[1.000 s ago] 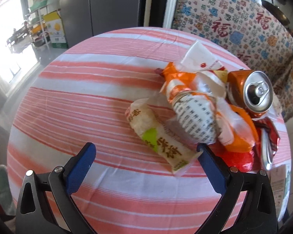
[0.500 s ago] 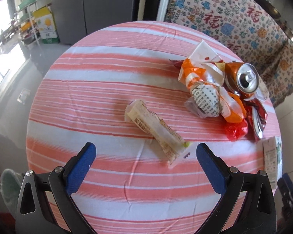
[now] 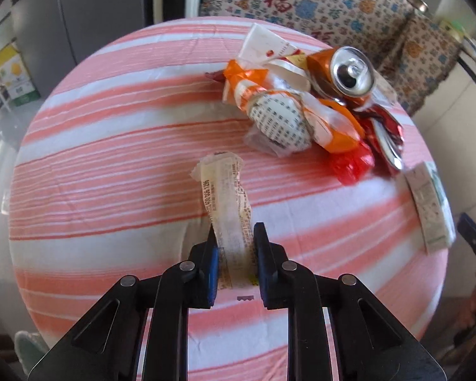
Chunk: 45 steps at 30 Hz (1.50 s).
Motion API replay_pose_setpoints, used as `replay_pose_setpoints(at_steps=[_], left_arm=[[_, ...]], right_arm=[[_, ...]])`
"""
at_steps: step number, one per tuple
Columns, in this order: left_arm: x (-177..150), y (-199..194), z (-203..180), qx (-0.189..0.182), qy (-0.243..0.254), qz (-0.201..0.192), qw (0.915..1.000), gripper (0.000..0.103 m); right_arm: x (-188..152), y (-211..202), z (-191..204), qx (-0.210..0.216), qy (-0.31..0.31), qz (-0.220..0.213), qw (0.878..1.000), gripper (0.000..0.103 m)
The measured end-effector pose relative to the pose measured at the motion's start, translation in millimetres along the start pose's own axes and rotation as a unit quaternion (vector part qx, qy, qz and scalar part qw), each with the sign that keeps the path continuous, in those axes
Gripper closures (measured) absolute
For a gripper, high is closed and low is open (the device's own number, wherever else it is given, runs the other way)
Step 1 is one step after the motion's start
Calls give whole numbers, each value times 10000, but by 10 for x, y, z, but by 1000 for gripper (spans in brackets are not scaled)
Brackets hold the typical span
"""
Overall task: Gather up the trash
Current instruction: 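Lift the milk carton with the right tool while the left tool grasps the paper snack bar, then carry the milk carton and snack bar in both tools over the blue basket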
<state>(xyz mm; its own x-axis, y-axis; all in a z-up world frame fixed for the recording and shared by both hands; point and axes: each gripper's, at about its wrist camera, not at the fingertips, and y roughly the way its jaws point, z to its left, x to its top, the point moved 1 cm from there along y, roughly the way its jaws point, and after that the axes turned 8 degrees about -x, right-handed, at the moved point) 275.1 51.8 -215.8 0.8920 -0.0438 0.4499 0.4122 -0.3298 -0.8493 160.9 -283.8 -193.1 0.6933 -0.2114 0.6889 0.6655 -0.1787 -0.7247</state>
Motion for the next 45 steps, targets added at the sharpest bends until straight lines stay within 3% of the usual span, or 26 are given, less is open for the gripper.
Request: replay_pose_setpoints(at_steps=[3,7,9,16,18,20,22,24,25,28,32,39,45], left_arm=[[-98,-84,-77,-54,449,89,9989,81],[-111,-134,-193,206,582,-38,9981,34],[-99,-121,-241,372,635,-129,9972,32],[-121,-28,-286,713,592,101,9956,32],[-90,7,-297,744,548,182,9956,37],[-72,44,-306,821,520,261,9949,51],[-63,69,-289,830,465,345,9949,84],[-86,38,-286,775,406,316,9957,87],[-118,-8,-246,710,367,302,9963,89],[-189,-159,-247,522,311,196,9980,91],[-210,-306,-550,311,471,-25,9984,91],[-123,-429,-1503,-440,952,-336,9939,91],[34,-200,-2559,-1168,1362,-314,9833,91]], right_arm=[[20,17,-37,34,60,49,10000,37],[46,39,-23,133,75,166,9997,37],[106,63,-22,183,31,312,9993,37],[335,245,232,445,-513,1072,9919,35],[373,343,347,375,-702,1286,9885,35],[409,469,465,192,-906,1524,9840,35],[417,582,533,94,-1014,1814,9781,35],[422,650,547,55,-979,1922,9765,36],[427,650,534,34,-944,1916,9769,55],[440,542,452,196,-761,1850,9796,54],[477,313,339,381,-676,1646,9833,54],[525,9,-161,406,-444,1371,9887,54],[543,-81,-1114,-175,82,1151,9932,54]])
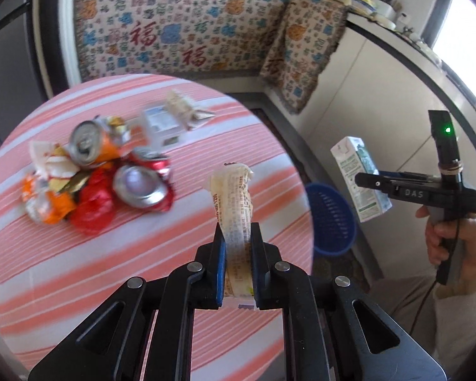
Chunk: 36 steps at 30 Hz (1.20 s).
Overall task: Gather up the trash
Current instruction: 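Carry the milk carton and snack bar in both tools over the blue basket, then open both tools to drop the items into the blue basket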
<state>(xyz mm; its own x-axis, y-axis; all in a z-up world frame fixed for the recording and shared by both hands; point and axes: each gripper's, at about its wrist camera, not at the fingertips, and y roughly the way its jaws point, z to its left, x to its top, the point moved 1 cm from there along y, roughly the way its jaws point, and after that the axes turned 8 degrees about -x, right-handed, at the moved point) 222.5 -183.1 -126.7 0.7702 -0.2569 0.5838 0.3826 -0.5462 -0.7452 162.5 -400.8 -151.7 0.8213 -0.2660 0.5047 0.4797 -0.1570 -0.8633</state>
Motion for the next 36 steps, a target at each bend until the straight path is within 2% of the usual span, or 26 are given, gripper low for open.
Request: replay_pose_setpoints(at_steps=[5,8,14,17,22,28,33,35,36], left_arm=[[252,603,-718,-532,112,171,9984,91],[325,998,-1086,-734,238,313,9965,91],[281,1746,-1482,-950,397,633,9927,91],[240,2079,-1603,-1017,463,772,9907,91],[186,2480,-1722,-1091,426,939,9887,91],[180,2775,-1843,-1039,465,1076,9876,91],[165,3014,-1957,-1005,719,1073,9865,90],[160,3097,-1974,-954,739,1058,9870,78],[164,3130,-1976,-927,739,1037,9875,59]], right_arm=[[-71,149,-777,-456,596,20,9972,54],[-131,295,-1150,-565,875,94,9945,54],[-232,687,-1747,-824,1192,222,9892,53],[-311,886,-2001,-770,1409,245,9867,53],[-397,1154,-2267,-568,1619,344,9846,54],[-414,1221,-2421,-607,1672,386,9833,53],[-438,1252,-2512,-723,1739,398,9813,51],[-459,1281,-2556,-677,1812,405,9803,51],[-466,1292,-2575,-680,1831,426,9798,50]])
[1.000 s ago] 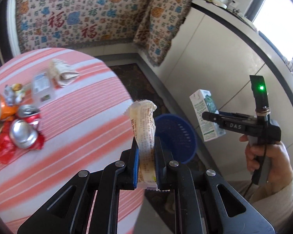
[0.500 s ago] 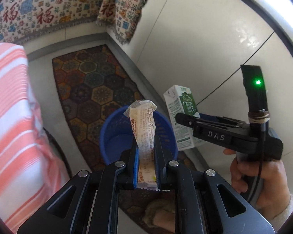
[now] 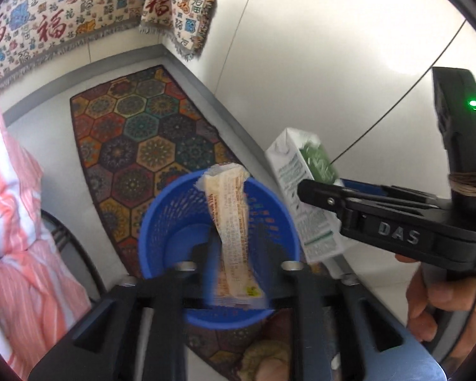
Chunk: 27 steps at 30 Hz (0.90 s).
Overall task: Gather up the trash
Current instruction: 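Open both tools to drop the items into the blue basket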
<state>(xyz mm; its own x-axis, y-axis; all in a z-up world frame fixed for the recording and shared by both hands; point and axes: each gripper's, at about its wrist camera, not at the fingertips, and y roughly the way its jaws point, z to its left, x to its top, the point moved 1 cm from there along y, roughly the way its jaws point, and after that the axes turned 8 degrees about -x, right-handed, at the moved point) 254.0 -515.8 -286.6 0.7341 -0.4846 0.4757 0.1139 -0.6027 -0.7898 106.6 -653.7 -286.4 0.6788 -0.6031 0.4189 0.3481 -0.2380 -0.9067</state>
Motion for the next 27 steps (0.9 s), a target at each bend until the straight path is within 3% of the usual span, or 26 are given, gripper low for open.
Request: replay_pose_setpoints(at_steps=[1,2,8,13,20,23,27], left_arm=[[4,-3,2,60,-2,-64,10000,46],[4,-20,7,118,-1,-140,9998,43],[-26,-436,-4,218,142,-457,9986,42],[-256,-1228,1,431,373,-1030,9930,26],[-972,-2125,530,1185,54,-1274,9847,21],[-1305,-2347,942,1591,-299,-1189,9796,21],[-1653,-2578,1500,2185,-849,-1181,9649,21]], right_arm=[[1,11,-14,-21,22,2,10000,46],[3,15,-27,11,42,11,10000,45],[47,-187,-78,94,140,-258,9995,45],[72,-629,138,90,-36,-1043,9945,45],[-78,-1252,971,588,-710,-2016,9751,45],[-258,-1416,1477,925,-1201,-2162,9645,42],[-594,-1473,2199,1295,-1977,-2087,9490,42]])
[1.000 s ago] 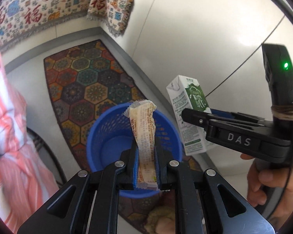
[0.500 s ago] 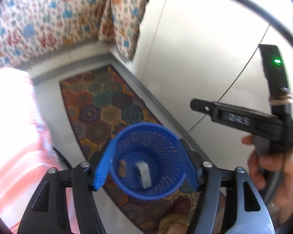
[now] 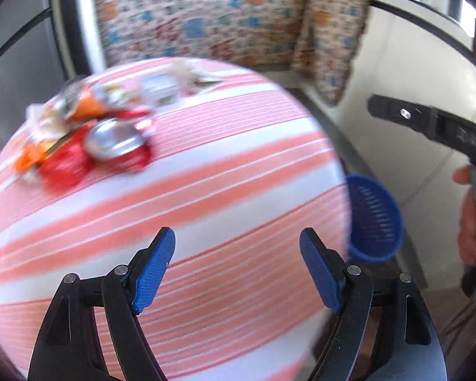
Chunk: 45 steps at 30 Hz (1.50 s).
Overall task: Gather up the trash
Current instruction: 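Open both tools to drop the items into the blue basket, then return both tools to the table and close the left tool on the orange bag bundle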
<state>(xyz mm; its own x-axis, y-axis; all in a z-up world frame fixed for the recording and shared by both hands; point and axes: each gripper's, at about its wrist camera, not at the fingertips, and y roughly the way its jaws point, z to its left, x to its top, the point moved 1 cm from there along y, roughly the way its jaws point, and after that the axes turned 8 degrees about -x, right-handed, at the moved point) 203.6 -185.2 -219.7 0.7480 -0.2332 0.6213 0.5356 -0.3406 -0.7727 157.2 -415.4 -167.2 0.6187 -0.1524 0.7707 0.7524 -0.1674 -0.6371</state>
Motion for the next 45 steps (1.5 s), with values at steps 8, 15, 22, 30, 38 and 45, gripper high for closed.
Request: replay_pose_setpoints(at_steps=[8,15,22,30,38,45], left_arm=[[-193,-43,770,713,-354,9,9968,21],[-313,-81,1084,857,-536,-105,9948,13],[-360,-125,1233,812,-765,-113,9937,10],[117,-590,1761,720,-1450,-714,9842,10],[657,-160,2239,788,-1892,-185,9786,16],[377,-362,2373,340,-1865,-118,9818,40]], right_arm=[[-348,271,1119,533,-1139,447,9911,42],[-585,460,1419,526,-1367,619,9873,42],[-600,510,1533,436,-1461,610,9864,39],[-600,498,1544,412,-1487,580,9863,39],[-600,501,1546,411,-1482,573,9864,37],[-596,501,1546,438,-1496,587,9860,37]])
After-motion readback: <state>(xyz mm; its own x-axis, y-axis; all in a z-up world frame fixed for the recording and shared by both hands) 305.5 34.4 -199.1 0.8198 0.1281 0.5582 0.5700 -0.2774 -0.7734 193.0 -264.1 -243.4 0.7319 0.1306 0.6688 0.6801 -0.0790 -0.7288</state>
